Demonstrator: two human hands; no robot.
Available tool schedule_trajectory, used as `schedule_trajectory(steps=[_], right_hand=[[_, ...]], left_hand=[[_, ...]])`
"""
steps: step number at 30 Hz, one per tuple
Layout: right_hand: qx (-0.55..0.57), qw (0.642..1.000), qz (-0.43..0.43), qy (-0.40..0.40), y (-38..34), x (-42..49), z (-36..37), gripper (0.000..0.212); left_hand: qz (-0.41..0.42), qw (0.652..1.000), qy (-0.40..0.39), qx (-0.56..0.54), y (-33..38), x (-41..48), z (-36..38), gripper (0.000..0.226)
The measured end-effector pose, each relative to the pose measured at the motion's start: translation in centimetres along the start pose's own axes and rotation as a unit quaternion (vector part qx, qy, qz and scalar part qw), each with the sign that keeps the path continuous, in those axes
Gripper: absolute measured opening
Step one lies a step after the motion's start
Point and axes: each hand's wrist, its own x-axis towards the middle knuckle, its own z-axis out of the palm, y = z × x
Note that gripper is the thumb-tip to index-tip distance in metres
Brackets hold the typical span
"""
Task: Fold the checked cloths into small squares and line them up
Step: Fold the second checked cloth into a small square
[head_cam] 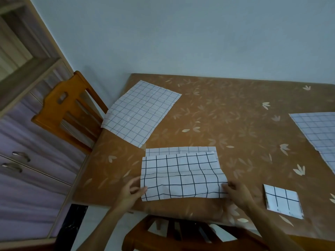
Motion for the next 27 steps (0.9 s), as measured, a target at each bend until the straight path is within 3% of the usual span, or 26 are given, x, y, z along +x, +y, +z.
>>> schedule_trajectory(steps=[13, 27], right_hand=[[-0.038, 0.998, 0.041, 0.014, -0.2, 2.0, 0.4, 0.022], [-0.072, 0.995, 0.051, 0.054, 0.3, 1.5, 0.9, 0.024]], left_hand=[[-0.007, 0.991, 0.073, 0.108, -0.1, 1.9, 1.6, 0.030], [0.012, 0.963, 0.123, 0.238, -1.3, 2.4, 2.7, 0.033]])
